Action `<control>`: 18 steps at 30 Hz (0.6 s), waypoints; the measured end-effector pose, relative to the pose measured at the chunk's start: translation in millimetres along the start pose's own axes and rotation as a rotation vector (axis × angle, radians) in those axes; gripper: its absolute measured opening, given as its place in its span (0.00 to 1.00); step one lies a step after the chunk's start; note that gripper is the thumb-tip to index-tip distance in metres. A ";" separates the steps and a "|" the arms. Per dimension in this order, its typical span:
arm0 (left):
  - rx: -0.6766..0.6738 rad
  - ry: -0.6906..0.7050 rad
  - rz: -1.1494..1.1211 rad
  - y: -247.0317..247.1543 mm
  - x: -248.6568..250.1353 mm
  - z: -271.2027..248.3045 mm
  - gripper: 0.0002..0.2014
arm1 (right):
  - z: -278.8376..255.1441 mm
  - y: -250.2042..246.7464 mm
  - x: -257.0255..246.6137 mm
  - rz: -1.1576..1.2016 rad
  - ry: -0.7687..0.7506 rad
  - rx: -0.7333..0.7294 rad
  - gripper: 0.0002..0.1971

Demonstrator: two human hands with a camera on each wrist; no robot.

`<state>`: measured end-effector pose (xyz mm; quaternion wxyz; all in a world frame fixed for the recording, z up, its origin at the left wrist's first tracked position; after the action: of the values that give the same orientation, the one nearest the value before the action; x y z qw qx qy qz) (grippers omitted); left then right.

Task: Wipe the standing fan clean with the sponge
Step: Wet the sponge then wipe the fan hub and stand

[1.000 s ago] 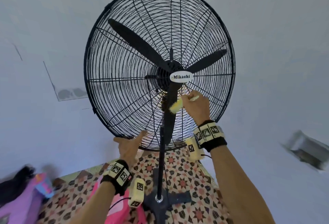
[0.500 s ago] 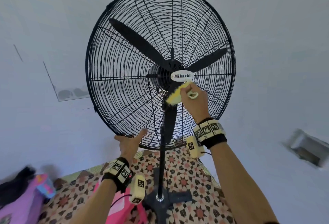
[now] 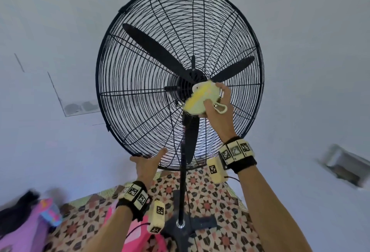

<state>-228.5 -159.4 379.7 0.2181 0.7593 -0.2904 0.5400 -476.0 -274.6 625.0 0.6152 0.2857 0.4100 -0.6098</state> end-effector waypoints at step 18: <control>0.012 0.015 -0.001 -2.4 -0.6 -4.9 0.81 | -16.0 -27.1 22.3 0.066 0.073 0.274 0.28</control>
<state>-230.4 -154.4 380.6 0.2160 0.7566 -0.2850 0.5474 -506.9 -275.0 601.9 0.5749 0.4023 0.3353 -0.6287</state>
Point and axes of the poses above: each hand's wrist, its own z-axis towards the middle knuckle, its own y-axis out of the palm, x = y × z, the point moved 9 cm from there along z, towards the middle knuckle, and after that the axes turned 8 degrees about -z, right-handed, at the moved point
